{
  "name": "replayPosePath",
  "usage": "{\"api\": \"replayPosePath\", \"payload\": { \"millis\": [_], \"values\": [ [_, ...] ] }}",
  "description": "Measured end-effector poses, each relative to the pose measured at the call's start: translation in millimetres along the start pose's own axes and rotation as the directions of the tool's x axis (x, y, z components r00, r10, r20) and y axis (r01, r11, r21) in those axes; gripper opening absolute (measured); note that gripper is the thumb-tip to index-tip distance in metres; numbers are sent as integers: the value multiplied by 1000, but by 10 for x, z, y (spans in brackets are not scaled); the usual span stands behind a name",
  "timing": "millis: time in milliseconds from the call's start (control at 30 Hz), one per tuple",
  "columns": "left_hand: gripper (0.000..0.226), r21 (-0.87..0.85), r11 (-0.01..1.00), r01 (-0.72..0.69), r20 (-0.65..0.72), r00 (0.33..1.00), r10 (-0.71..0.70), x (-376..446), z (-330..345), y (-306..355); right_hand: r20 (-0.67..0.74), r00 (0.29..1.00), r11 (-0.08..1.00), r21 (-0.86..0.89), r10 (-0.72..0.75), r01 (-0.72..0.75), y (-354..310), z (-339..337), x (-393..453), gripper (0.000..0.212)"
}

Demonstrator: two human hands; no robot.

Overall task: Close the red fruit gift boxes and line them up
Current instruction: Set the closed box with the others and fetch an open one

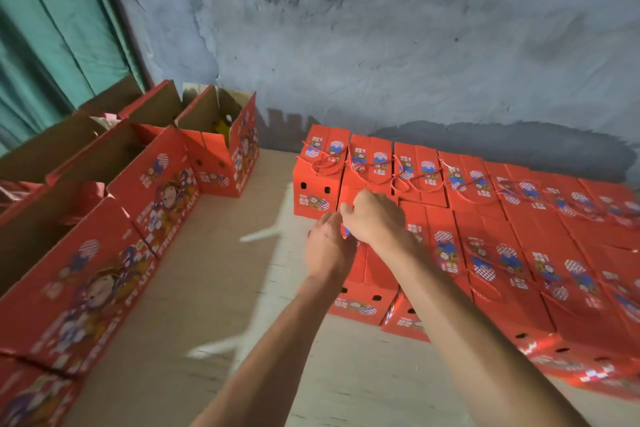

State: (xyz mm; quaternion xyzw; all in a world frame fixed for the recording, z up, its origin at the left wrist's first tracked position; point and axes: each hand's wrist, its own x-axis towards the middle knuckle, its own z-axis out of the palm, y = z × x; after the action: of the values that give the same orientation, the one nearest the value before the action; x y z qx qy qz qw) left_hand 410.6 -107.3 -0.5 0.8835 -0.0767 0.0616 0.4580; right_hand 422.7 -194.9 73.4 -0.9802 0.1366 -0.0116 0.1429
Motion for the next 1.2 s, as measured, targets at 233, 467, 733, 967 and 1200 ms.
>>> {"api": "replayPosePath", "payload": {
  "millis": [233, 467, 733, 967, 1200],
  "values": [
    [23, -7, 997, 77, 16, 997, -76, -506, -964, -175, -9, 991, 967, 220, -131, 130, -650, -24, -753, 29],
    [18, 75, 972, 221, -115, 971, -212, -1041, -1767, -696, 110, 929, 875, 391, -353, 286, -1399, 376, -1270, 25],
    [19, 47, 959, 280, -291, 922, -255, -1555, -2726, -1235, 121, 828, 773, 451, -548, 446, -2370, 943, -1741, 24],
    [18, 53, 960, 276, -315, 917, -246, -1360, -3025, -1486, 70, 817, 744, 462, -573, 483, -2742, 1109, -1629, 26],
    [19, 109, 958, 264, -235, 944, -233, -470, -2974, -1583, -24, 843, 791, 332, -538, 514, -2916, 1096, -866, 30]
  ]
}}
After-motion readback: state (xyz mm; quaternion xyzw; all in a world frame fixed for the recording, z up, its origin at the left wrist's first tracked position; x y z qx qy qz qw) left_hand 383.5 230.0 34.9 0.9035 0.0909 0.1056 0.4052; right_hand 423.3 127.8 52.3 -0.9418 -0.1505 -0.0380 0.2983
